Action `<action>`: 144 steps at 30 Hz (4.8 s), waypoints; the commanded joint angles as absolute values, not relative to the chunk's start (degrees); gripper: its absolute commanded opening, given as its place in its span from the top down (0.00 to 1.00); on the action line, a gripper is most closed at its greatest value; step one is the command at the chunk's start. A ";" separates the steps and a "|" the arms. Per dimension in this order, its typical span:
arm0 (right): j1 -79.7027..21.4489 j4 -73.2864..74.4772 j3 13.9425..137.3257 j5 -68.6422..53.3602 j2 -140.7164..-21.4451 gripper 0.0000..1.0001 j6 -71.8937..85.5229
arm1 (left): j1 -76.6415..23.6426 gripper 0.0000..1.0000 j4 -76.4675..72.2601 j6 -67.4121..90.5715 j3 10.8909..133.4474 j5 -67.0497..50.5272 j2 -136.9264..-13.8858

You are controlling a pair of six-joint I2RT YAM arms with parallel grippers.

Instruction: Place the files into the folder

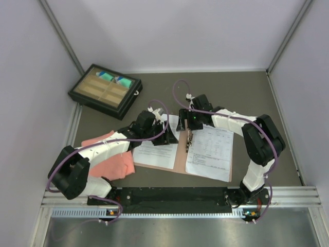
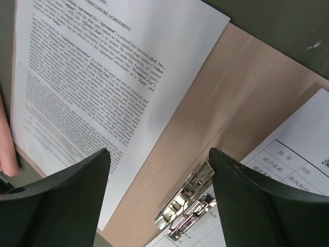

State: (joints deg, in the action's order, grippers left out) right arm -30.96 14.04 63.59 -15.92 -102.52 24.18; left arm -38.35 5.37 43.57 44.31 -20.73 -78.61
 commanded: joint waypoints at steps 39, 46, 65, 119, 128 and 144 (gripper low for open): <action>-18.58 32.16 55.29 -5.02 -73.65 0.05 30.49 | -35.95 0.37 0.87 44.13 51.14 -20.47 -82.77; -6.60 34.02 56.42 1.76 -80.50 0.01 27.51 | -35.86 0.37 4.22 40.96 59.85 -22.85 -93.95; -4.39 25.84 58.10 0.26 -94.48 0.01 17.85 | -34.28 0.36 2.03 43.85 57.40 -17.05 -103.71; -26.63 16.88 41.13 -12.48 -69.70 0.28 63.53 | -33.84 0.35 3.78 41.75 54.49 -21.09 -91.50; -32.51 14.33 41.57 -8.80 -71.80 0.56 78.04 | -33.92 0.35 2.72 41.48 52.91 -22.67 -90.09; -36.56 3.96 38.06 -7.91 -78.31 0.72 87.10 | -33.84 0.35 2.64 40.61 51.15 -22.68 -87.98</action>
